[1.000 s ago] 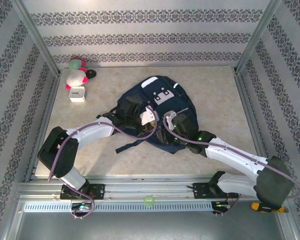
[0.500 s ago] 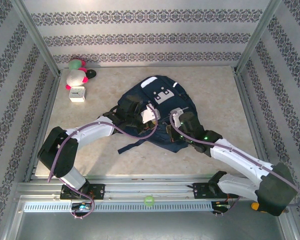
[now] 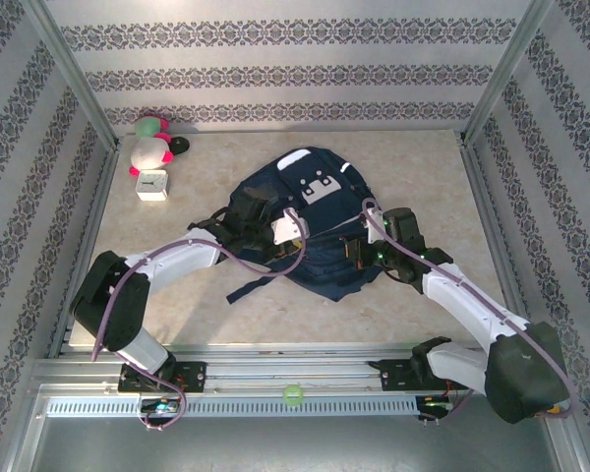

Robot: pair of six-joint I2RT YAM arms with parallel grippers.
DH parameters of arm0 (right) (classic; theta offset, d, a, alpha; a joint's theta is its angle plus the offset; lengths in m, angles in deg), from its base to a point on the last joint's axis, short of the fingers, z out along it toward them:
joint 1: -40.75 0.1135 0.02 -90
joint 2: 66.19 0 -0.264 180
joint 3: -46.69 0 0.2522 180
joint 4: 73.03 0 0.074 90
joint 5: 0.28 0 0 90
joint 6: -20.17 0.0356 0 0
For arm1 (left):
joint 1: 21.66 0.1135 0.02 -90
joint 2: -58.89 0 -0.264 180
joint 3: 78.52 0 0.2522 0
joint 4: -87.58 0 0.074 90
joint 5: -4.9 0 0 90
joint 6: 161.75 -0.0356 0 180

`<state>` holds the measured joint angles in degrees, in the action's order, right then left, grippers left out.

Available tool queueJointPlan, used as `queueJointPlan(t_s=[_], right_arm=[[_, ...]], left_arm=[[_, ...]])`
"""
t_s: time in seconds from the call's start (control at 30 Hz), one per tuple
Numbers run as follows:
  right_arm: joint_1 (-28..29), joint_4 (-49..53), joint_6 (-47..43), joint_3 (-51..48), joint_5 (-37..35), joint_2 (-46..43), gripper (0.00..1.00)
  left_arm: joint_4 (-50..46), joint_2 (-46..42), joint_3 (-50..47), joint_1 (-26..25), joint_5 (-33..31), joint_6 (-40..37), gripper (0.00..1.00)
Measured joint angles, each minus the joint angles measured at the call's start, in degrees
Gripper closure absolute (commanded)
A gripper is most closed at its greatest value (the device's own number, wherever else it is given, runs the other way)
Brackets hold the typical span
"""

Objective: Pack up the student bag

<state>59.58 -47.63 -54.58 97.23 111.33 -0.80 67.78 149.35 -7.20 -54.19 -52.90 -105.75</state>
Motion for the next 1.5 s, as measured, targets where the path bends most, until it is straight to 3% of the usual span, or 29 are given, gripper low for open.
queueJointPlan(t_s=[0.1,0.23,0.3,0.33,0.47,0.57,0.8,1.07,1.17,1.23,1.3,1.5], right_arm=[[1.5,-1.5,1.4,0.0,1.5,0.4,1.00],[4.5,-2.1,2.6,-0.1,1.4,0.5,1.00],[5.2,-2.3,3.1,-0.1,0.5,0.5,1.00],[5.7,-2.6,3.7,-0.3,0.2,0.5,1.00],[8.3,-4.0,5.4,-1.0,-1.2,1.7,1.00],[9.3,-4.8,6.0,-1.0,-1.8,3.4,1.00],[11.4,-6.1,7.2,-1.0,-3.0,5.4,1.00],[12.6,-7.4,7.4,-1.0,-3.1,7.1,1.00],[13.0,-7.6,7.4,-1.0,-3.2,7.4,1.00],[13.7,-7.9,7.6,-1.0,-3.2,7.4,1.00],[14.6,-8.3,7.9,-1.0,-3.3,7.5,1.00],[19.8,-11.5,10.9,-1.0,-4.6,8.3,1.00]], left_arm=[[-0.1,-1.9,-1.8,1.3,-2.0,3.0,0.64],[-1.0,-4.4,-3.0,2.3,-5.5,9.9,0.57],[-1.1,-4.9,-3.0,2.3,-7.4,15.1,0.36],[-1.2,-5.4,-3.2,2.3,-9.0,18.3,0.36],[-2.5,-13.8,-8.1,3.5,-22.4,42.8,0.35],[-2.4,-15.6,-9.2,6.1,-27.1,55.1,0.35],[0.9,-8.3,-10.1,10.1,-25.4,74.1,0.40],[5.7,1.5,-9.7,10.5,-21.3,86.4,0.47],[7.0,4.3,-8.4,10.5,-20.7,88.4,0.62],[7.0,6.2,-6.7,10.5,-20.2,88.7,0.86],[6.7,7.6,-4.9,10.7,-20.3,88.0,1.00],[3.1,10.1,1.4,14.6,-20.1,80.4,1.00]])
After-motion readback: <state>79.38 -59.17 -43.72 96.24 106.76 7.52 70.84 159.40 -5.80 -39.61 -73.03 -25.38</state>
